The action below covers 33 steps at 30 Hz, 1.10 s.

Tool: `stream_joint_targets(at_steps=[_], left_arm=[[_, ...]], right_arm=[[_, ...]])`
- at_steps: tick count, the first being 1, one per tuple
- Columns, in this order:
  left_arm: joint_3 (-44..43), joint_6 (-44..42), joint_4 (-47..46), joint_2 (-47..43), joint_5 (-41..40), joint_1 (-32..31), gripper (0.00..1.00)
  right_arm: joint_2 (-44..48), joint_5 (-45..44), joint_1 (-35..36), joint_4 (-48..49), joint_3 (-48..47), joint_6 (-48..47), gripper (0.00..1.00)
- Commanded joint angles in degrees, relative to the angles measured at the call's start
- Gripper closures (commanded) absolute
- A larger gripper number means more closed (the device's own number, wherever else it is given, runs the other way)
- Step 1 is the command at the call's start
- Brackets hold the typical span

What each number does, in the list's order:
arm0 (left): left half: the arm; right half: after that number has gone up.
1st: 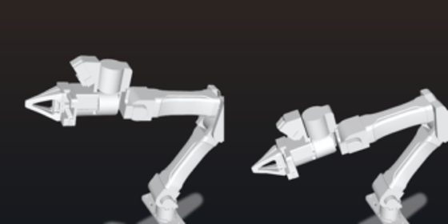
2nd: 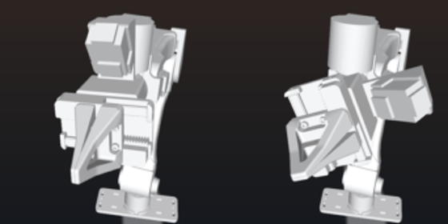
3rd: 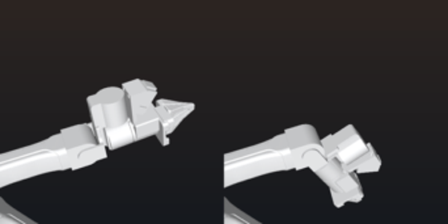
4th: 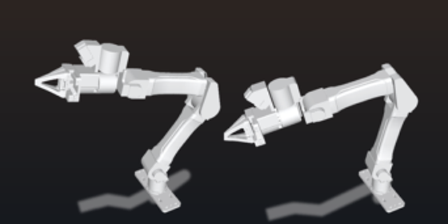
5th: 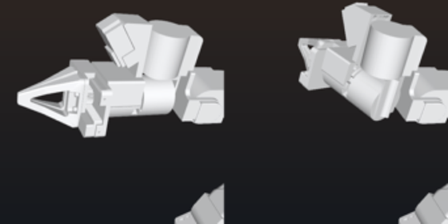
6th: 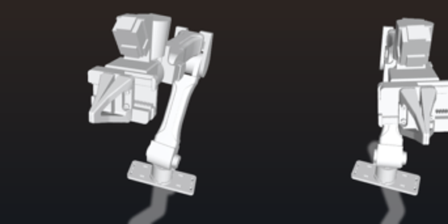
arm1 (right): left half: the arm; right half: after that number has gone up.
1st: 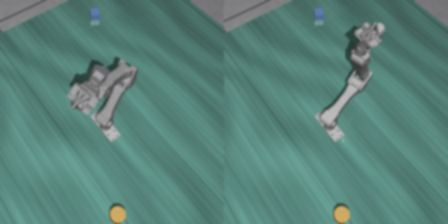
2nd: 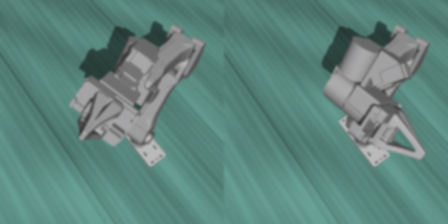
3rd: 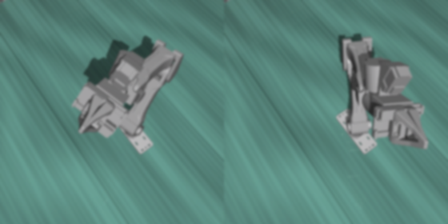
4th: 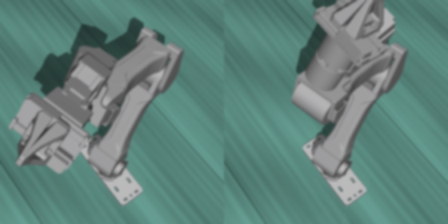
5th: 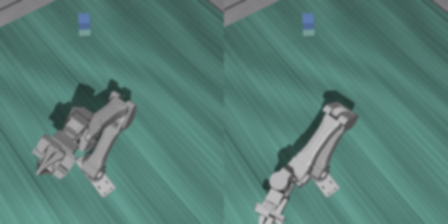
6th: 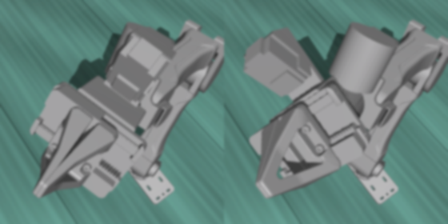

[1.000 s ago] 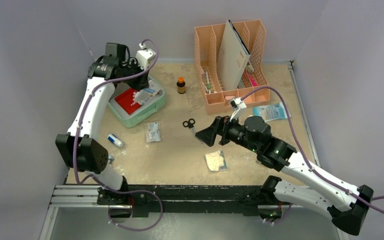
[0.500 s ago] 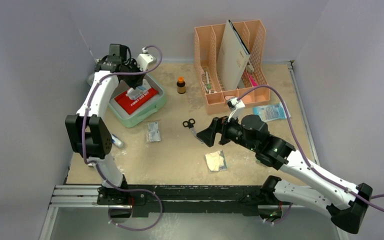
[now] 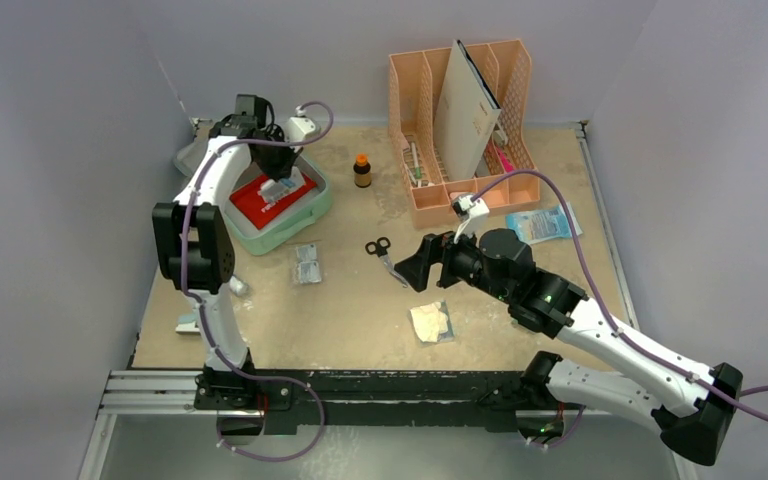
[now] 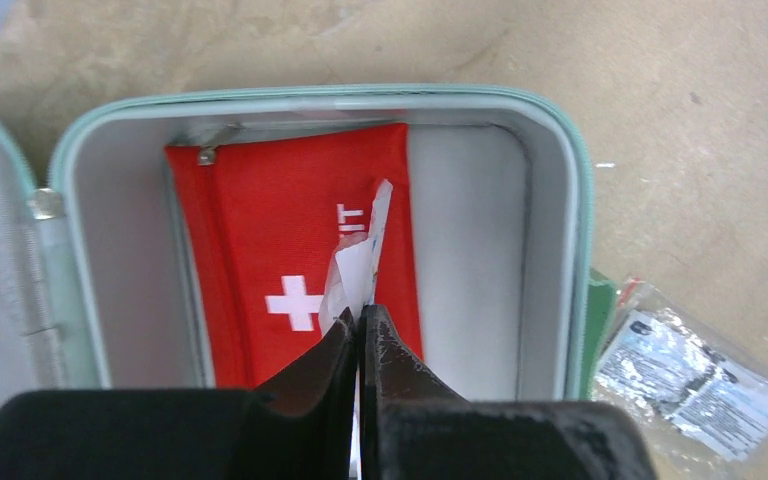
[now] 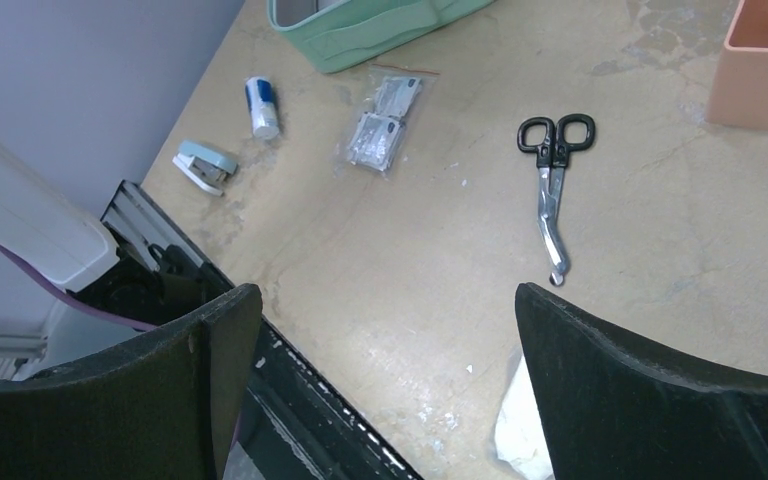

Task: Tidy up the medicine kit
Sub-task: Place the medical item at the medicine box.

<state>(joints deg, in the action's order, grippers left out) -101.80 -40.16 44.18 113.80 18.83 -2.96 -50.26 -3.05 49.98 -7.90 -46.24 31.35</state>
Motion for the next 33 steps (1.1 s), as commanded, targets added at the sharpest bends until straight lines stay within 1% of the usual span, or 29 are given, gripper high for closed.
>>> stream_joint_targets(at_steps=[1,4,7,11,13,15,20,23,26,28,31,33], left_arm=[[-2.8,-1.7,3.4,1.2,5.7,0.6,1.00],[-2.3,-1.8,0.8,2.2,4.2,0.8,1.00],[0.4,-0.8,-7.2,2.3,3.7,1.9,1.00],[3.5,-0.9,-16.7,2.4,-0.4,2.0,1.00],[4.4,-1.0,-20.9,2.9,-1.7,2.0,0.94],[4.0,-1.5,-22.8,3.7,-2.1,2.0,0.85],[1.4,0.5,-23.2,3.6,-6.1,2.0,0.67],[2.0,2.5,-22.2,1.5,-7.6,1.7,0.61],[1.5,4.8,-17.7,0.3,-8.0,1.5,0.58],[2.8,5.0,-16.1,-0.9,-6.2,1.5,0.57],[8.2,0.6,-16.5,-3.3,0.4,1.2,0.53],[10.6,-1.4,-16.7,-4.2,1.7,1.0,0.49]], right_arm=[[0.4,-0.9,0.2,-0.4,-2.1,-1.1,0.01],[0.0,-1.1,0.1,-0.7,-3.0,-1.3,0.01],[-0.7,-1.2,0.2,-0.3,-3.2,-1.5,0.01],[-1.7,-1.2,0.1,-0.4,-3.3,-1.5,0.01],[-2.2,-1.3,0.2,-0.5,-3.3,-1.5,0.01],[-2.8,-1.4,0.1,-0.4,-3.4,-1.3,0.01],[-3.7,-2.0,0.1,0.6,-3.6,-1.0,0.01],[-3.8,-1.7,0.2,1.3,-3.4,-0.7,0.01],[-3.4,-0.9,0.1,1.3,-3.0,0.1,0.01],[-2.5,-0.5,0.1,0.9,-2.5,0.7,0.01],[-0.2,-0.3,0.1,0.7,-1.5,1.4,0.01],[1.4,-0.3,0.2,0.3,-1.1,1.4,0.01]])
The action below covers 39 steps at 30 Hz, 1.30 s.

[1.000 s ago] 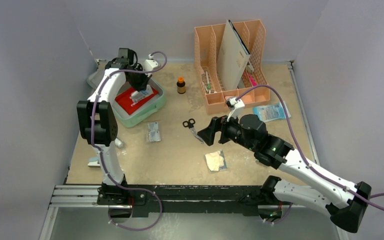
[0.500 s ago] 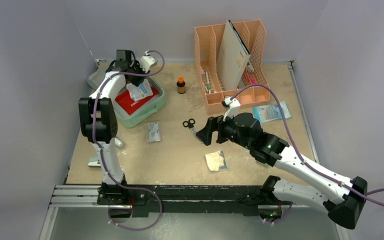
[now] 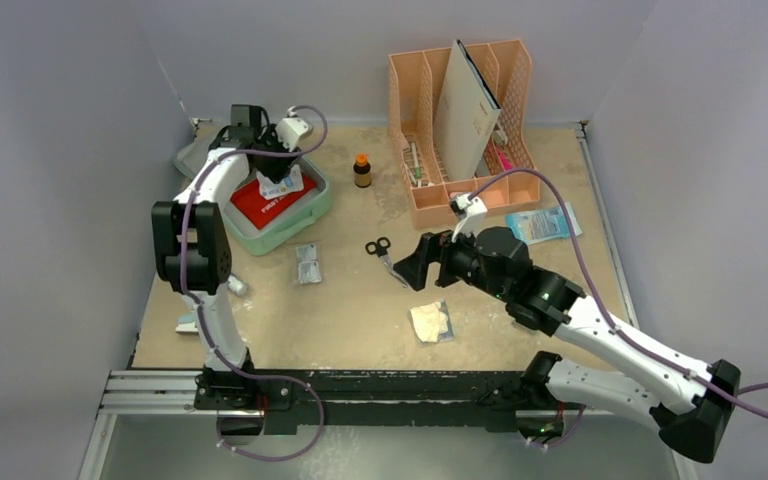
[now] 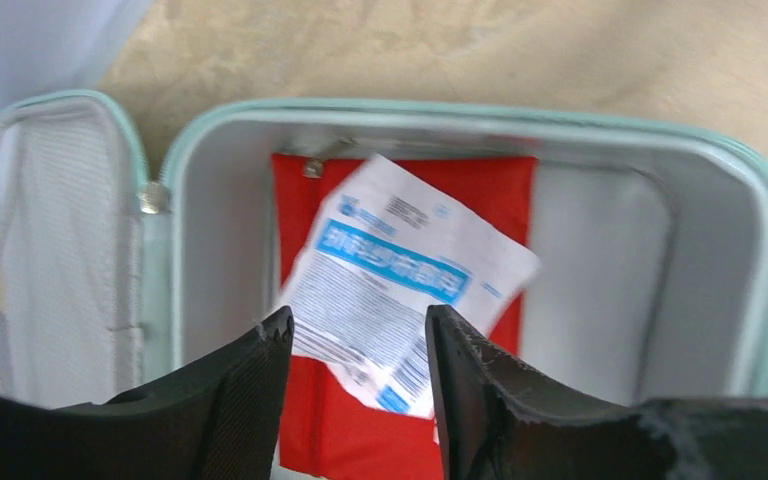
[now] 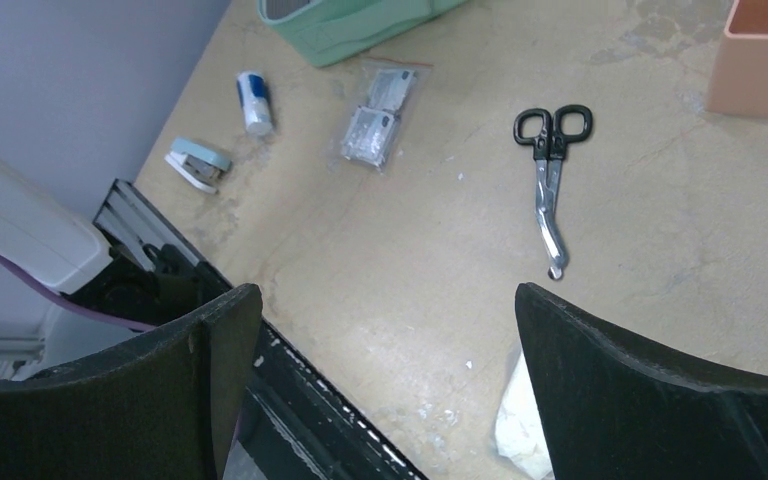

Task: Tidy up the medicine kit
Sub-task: Place the medical item at the medicine box, then adjust the medical item in the medicine box.

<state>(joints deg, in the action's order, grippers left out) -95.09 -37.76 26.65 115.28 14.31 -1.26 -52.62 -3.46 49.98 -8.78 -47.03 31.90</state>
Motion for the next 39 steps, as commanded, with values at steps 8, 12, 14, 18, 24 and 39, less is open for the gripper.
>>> stream_joint_targets(at_steps=[8,12,14,18,24,39], left_arm=[[6.7,-10.7,4.3,-3.9,10.4,-0.9,0.45],[8.7,-11.7,-0.4,-3.4,7.6,-0.9,0.43],[7.7,-11.7,-0.7,-2.5,6.3,-1.0,0.43],[7.8,-11.0,-3.5,-1.2,4.4,-0.9,0.43],[8.2,-10.8,-5.4,0.1,5.2,-1.0,0.43],[6.5,-9.0,-10.7,2.5,4.4,-0.9,0.53]], right_arm=[[6.5,-0.1,0.1,-3.1,-1.0,1.1,0.01],[7.0,-1.0,0.2,-4.1,-0.7,1.3,0.01],[7.0,-1.3,0.2,-4.3,-0.4,1.2,0.01],[6.0,-1.0,0.1,-5.6,-0.3,1.2,0.01],[5.5,-2.6,0.1,-5.4,-1.0,0.1,0.01],[3.1,-1.3,0.2,-3.9,-0.5,0.9,0.01]])
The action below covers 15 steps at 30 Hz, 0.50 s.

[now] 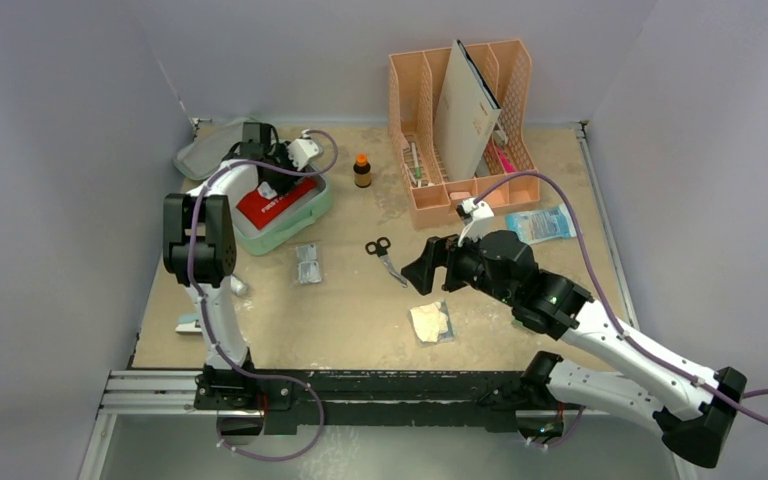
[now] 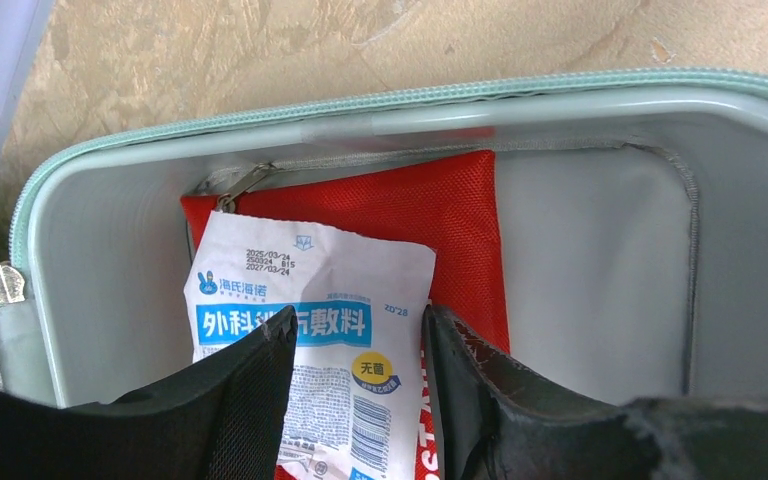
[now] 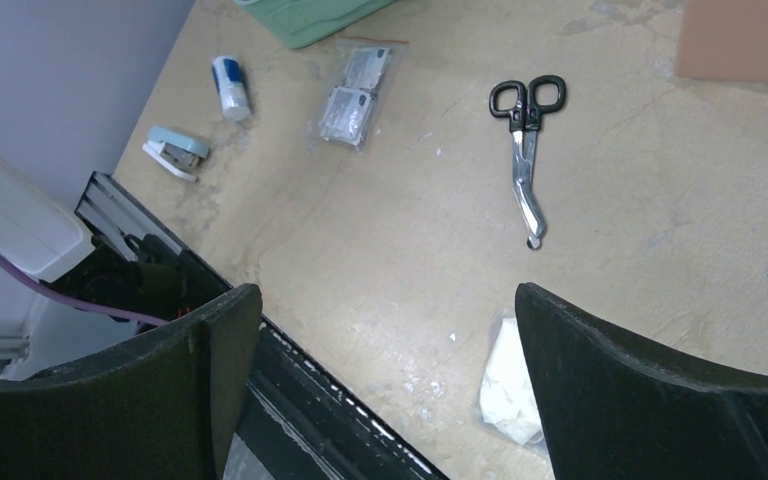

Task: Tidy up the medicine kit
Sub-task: Adjust the medical item in the medicine box.

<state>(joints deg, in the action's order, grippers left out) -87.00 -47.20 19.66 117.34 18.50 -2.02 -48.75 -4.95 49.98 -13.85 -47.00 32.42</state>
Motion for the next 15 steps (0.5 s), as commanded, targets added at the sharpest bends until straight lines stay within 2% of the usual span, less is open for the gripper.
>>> stream_joint_targets(at_steps=[1,9,15], left_arm=[[-1.7,0.4,-3.7,0.6,0.2,-0.2,0.53],[-3.6,1.1,-3.9,0.5,0.7,-0.3,0.54],[-3.6,5.5,-3.6,-2.8,2.1,-1.3,0.55]], right_arm=[[-0.8,0.1,0.1,1.2,-0.4,0.6,0.01],[-0.4,-0.4,0.1,1.2,-0.2,1.3,0.01],[-0.3,-1.3,0.2,2.3,-0.7,1.9,0.01]])
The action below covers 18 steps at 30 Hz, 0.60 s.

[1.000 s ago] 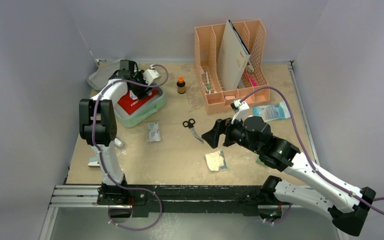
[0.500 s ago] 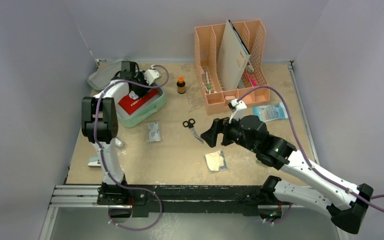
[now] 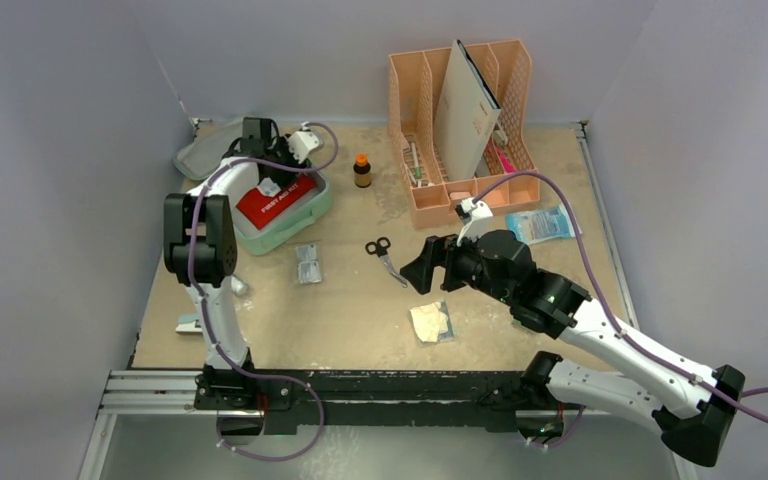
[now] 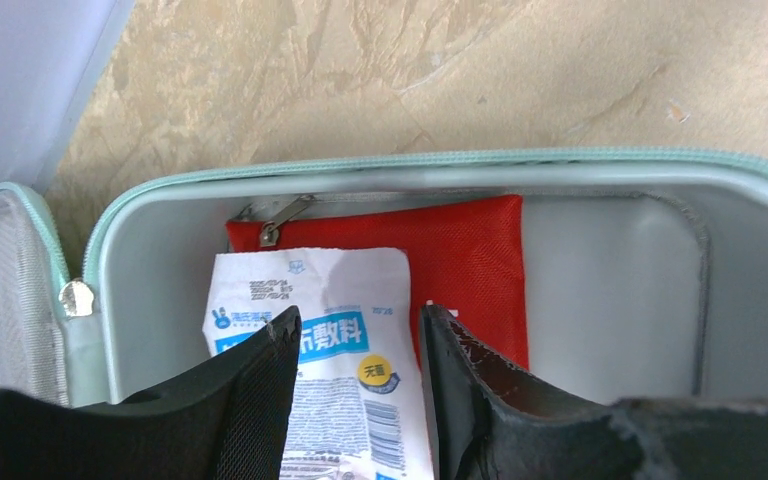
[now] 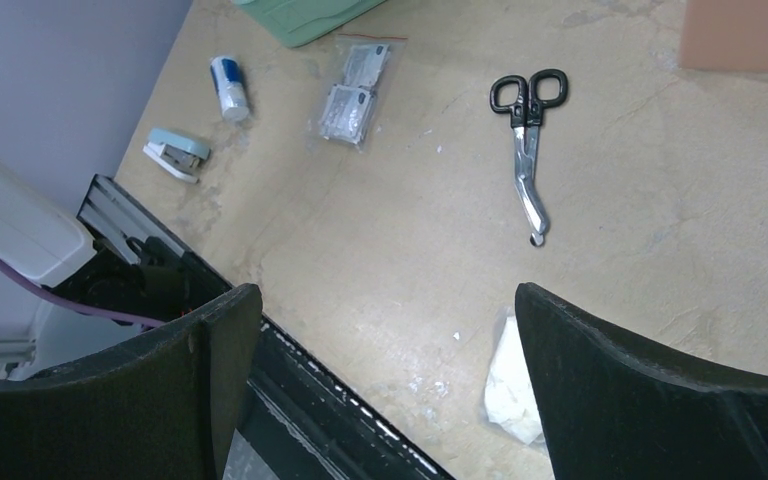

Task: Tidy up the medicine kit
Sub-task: Adjust the medical item in the medicine box.

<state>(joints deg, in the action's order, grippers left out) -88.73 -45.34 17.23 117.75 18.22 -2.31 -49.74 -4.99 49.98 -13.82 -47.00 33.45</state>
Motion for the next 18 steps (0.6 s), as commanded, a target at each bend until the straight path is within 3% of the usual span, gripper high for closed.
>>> stream_joint_targets(at_steps=[1,11,18], left_arm=[[-1.7,4.9,-1.3,-3.9,2.0,-1.1,0.55],[3.6,23.4,-4.8,-10.1,-12.6,-0.1,0.51],[8.2,35.3,-7.5,-11.0,-15.5,3.7,0.46]], right_arm=[[0.7,-1.5,0.2,2.4,-0.8,0.8,0.01],[1.6,0.8,0.2,2.8,-0.5,2.9,0.01],[3.5,0.5,0.1,2.1,-0.5,3.2,0.01]])
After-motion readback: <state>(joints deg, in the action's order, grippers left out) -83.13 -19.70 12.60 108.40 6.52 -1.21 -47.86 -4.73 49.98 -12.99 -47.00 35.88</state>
